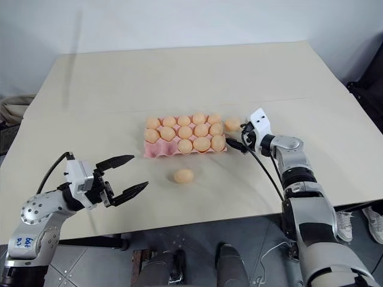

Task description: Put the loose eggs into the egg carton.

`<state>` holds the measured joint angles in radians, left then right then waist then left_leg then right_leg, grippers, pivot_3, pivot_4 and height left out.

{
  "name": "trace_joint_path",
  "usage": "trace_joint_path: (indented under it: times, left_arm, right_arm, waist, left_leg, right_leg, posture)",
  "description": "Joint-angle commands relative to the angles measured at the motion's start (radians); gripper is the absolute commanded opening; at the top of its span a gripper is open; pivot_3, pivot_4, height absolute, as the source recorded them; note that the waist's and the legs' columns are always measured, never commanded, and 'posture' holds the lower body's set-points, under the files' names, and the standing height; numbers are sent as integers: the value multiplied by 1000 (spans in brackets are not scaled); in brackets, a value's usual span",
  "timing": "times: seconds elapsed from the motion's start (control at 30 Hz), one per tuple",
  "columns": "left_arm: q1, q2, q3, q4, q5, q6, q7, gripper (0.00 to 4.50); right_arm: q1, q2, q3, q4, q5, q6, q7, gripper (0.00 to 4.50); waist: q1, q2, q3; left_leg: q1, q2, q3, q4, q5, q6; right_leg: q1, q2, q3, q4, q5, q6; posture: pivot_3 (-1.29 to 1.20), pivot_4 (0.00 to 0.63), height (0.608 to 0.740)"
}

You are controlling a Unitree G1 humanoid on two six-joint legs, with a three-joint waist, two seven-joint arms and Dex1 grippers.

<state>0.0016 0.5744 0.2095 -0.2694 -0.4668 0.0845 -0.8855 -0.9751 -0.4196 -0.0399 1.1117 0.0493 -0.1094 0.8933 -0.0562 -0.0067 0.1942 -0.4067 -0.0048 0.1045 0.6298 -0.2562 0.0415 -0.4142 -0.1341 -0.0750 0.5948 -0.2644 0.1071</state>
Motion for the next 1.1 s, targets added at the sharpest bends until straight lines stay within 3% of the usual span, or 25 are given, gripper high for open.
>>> trace_joint_path:
  times: [0.03,0.37,0.87,0.97,1.1]
  left_arm:
    - [-11,-2,-3,-15,-10,-14,-3,4500]
    - [-13,-2,-1,-19,-8,-8,4,4500]
    - [-33,6,5,-12,-7,-9,7,4500]
    - [-38,8,8,-13,-6,-9,11,4500]
    - [-37,8,10,-15,-5,-9,14,4500]
  right_arm:
    - [-26,0,-7,6,0,-30,-6,4468]
    - [-65,-14,-14,52,-34,-57,-85,4468]
    - [-110,79,-6,129,-71,-113,-127,4468]
    - [-111,85,-10,133,-66,-120,-124,3914]
    - [-105,82,-13,131,-63,-129,-118,2472]
  waist:
    - [0,0,0]
    - [-2,0,0]
    - [-3,0,0]
    - [-2,0,0]
    - [-2,0,0]
  left_leg:
    - [0,0,0,0,0,0]
    - [0,0,0,0,0,0]
    - [0,0,0,0,0,-1]
    - [0,0,0,0,0,-1]
    - [0,0,0,0,0,-1]
  right_leg:
    - [0,0,0,0,0,0]
    - [0,0,0,0,0,0]
    - [0,0,0,0,0,0]
    - [0,0,0,0,0,0]
    - [0,0,0,0,0,0]
  posture:
    - [0,150,740]
    - [0,150,740]
    - [0,150,740]
    - [0,150,740]
    - [0,150,740]
